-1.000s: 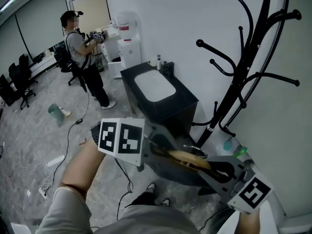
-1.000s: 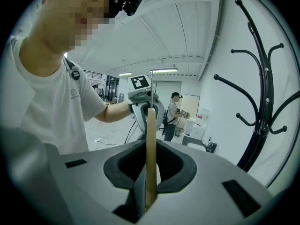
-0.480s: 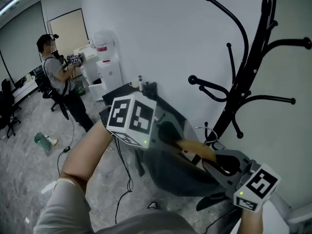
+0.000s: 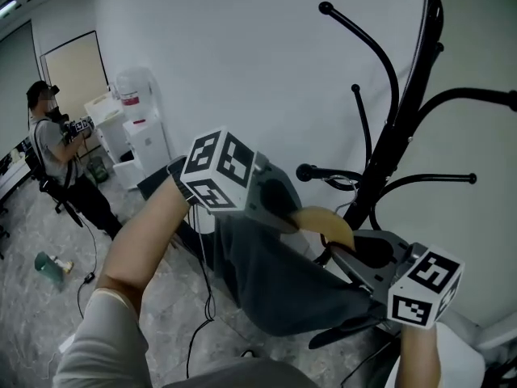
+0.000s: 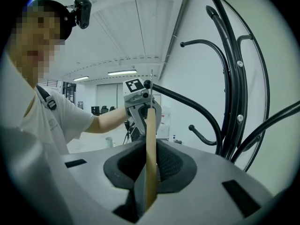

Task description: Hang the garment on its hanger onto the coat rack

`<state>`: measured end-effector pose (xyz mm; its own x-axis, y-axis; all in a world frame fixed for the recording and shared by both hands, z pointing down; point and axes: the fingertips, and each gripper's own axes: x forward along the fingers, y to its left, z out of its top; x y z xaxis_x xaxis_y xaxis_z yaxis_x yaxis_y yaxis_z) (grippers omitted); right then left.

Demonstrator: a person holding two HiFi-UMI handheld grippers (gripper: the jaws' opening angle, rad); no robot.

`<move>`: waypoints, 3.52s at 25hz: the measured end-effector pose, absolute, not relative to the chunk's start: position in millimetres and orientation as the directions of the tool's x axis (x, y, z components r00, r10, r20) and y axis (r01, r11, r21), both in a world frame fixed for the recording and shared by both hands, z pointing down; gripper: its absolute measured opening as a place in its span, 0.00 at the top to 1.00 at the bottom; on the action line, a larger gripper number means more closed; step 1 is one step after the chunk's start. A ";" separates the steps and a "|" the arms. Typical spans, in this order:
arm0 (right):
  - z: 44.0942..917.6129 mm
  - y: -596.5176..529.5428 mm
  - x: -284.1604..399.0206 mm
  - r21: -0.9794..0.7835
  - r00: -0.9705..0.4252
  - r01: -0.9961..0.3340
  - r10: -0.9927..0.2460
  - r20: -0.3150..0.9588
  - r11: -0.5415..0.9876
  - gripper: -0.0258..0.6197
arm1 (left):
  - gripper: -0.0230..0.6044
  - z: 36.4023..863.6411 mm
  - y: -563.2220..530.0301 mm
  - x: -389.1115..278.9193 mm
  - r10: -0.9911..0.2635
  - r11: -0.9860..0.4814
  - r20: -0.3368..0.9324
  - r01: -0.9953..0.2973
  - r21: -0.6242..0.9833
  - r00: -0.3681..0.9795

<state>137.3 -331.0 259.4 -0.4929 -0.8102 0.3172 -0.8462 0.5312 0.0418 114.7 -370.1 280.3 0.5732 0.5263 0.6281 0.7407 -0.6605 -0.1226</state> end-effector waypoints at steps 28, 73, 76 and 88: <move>269.4 -346.5 162.7 -0.022 -0.370 -0.922 -0.862 0.347 0.387 0.86 | 0.85 288.0 -387.7 147.5 0.637 -0.609 0.528 0.787 -0.101 0.561; 349.9 -373.7 230.2 0.365 0.111 -0.930 -0.911 0.397 0.046 0.79 | 0.79 357.8 -420.5 214.2 0.295 -0.756 0.486 0.512 -0.408 0.823; 365.0 -374.4 239.4 0.374 0.145 -0.927 -0.891 0.430 0.030 0.77 | 0.77 376.2 -424.0 217.9 0.236 -0.746 0.527 0.500 -0.441 0.817; 389.7 -365.4 271.1 0.542 0.273 -0.840 -0.870 0.411 -0.007 0.71 | 0.77 374.1 -435.3 217.7 0.239 -0.853 0.415 0.393 -0.342 0.878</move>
